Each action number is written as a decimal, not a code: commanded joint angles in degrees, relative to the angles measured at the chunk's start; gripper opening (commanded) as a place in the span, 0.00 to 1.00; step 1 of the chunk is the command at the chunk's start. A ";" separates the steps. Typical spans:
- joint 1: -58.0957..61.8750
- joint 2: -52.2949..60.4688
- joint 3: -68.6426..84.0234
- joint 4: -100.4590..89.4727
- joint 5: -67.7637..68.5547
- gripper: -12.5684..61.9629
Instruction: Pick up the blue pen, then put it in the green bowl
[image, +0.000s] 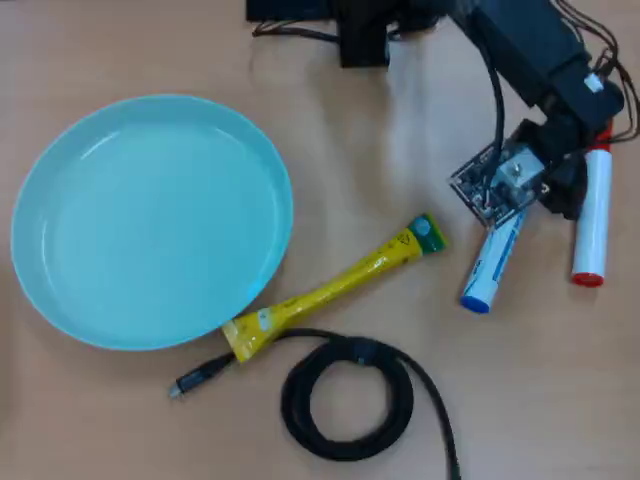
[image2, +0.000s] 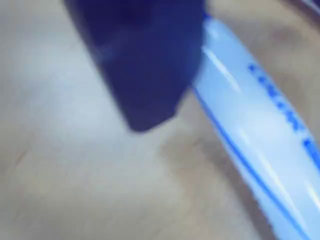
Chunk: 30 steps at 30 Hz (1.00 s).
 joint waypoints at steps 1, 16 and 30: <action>0.26 0.35 -4.04 2.11 -3.60 0.78; 1.67 -4.75 -3.96 1.85 -5.10 0.76; 0.18 -6.50 -4.04 1.41 -5.10 0.05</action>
